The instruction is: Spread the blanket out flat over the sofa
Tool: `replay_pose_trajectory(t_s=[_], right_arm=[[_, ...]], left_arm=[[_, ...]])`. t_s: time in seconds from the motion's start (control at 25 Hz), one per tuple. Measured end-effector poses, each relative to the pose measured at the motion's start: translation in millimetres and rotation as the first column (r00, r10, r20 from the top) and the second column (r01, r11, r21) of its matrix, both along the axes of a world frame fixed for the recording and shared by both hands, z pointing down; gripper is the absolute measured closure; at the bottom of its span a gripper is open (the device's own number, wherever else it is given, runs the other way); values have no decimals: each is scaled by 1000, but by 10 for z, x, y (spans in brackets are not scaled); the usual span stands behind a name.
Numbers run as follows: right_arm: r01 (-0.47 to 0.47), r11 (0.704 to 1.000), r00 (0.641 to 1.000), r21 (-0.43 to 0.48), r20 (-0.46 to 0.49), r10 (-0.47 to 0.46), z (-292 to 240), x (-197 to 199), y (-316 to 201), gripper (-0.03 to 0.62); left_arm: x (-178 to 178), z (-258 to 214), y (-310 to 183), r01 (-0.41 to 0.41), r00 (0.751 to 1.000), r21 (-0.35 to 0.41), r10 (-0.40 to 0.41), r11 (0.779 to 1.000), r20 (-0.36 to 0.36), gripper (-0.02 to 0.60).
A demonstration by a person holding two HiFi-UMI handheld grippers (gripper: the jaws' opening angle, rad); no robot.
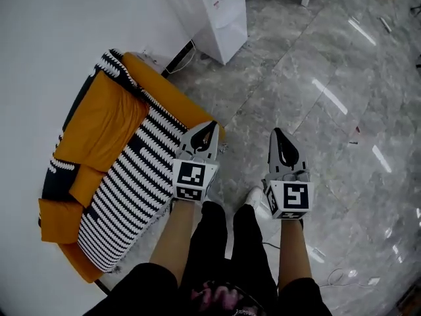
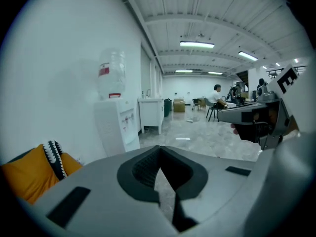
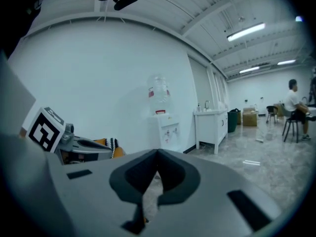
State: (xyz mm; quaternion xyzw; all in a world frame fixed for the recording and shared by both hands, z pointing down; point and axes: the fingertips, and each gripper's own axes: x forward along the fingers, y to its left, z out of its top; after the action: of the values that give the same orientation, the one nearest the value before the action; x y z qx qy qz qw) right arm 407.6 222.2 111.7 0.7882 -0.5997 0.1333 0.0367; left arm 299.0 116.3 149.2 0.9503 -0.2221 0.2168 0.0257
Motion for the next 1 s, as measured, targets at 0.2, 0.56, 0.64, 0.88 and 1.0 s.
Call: replay_pose_trajectory(t_s=[0.2, 0.56, 0.64, 0.88, 1.0], right_arm=[[25, 998, 1000, 60, -18, -24, -534, -114, -169, 574], [94, 987, 995, 132, -53, -88, -1272, -354, -441, 574], [111, 983, 992, 147, -68, -102, -1442, -391, -470, 574], [155, 970, 982, 188, -135, -131, -1901, -518, -571, 574], [166, 965, 981, 204, -134, -140, -2054, -612, -548, 574]], left_arm=[[-169, -723, -184, 71, 995, 90, -64, 993, -78, 571], [-723, -1534, -408, 232, 962, 136, -207, 963, -179, 571], [-823, -1700, -426, 262, 953, 150, -232, 953, -194, 571], [-955, -2222, -428, 311, 930, 189, -257, 931, -263, 571], [-1006, -2408, -365, 319, 928, 220, -257, 922, -270, 571]])
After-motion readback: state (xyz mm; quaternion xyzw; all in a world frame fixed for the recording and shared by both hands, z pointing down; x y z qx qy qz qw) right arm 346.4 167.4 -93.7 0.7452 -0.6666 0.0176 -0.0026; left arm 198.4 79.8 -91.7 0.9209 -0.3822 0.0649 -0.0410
